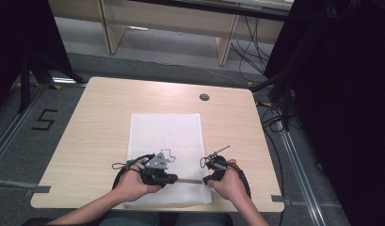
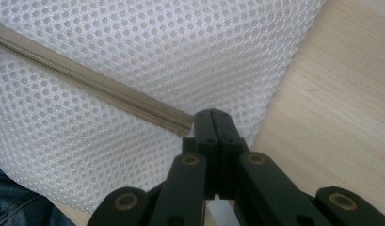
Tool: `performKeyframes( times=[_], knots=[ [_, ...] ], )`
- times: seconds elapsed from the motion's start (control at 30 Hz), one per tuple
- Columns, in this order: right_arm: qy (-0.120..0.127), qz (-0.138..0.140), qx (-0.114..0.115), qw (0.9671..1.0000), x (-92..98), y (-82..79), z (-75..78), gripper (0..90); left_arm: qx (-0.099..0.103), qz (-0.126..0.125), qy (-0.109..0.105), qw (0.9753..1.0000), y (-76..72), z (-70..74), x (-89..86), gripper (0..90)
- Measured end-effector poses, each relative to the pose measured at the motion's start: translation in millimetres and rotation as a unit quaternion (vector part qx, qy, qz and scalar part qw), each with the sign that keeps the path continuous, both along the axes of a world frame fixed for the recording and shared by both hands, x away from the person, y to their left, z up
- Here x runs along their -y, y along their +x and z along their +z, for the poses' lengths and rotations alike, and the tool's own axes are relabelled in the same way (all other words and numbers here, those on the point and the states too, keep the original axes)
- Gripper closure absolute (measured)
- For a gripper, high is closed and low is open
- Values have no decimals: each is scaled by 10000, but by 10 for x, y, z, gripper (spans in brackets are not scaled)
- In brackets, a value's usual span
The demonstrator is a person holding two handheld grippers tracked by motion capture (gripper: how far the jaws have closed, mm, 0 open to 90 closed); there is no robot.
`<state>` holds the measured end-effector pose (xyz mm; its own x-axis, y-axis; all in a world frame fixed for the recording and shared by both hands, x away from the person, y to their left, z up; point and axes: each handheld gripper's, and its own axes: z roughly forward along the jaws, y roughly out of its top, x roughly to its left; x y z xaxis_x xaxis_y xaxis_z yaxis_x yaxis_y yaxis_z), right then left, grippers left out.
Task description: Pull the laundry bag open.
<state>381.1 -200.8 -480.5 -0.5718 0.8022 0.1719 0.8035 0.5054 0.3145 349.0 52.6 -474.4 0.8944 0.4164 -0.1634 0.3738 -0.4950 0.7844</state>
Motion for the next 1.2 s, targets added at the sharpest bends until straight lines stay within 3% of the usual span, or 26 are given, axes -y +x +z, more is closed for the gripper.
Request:
performKeyframes(
  times=[0.67, 0.87, 1.2],
  knots=[
    [-21, 27, -7, 10000, -5, 6, 6, 900, -32, 40, -46, 10000, -18, 5, -33, 873],
    [-17, 6, -18, 10000, -6, 6, 7, 900, 68, -11, 4, 10000, -8, 16, -52, 873],
    [-25, 56, -19, 10000, -3, 16, 4, 900, -38, 115, -78, 9999, -47, 9, -139, 873]
  ],
)
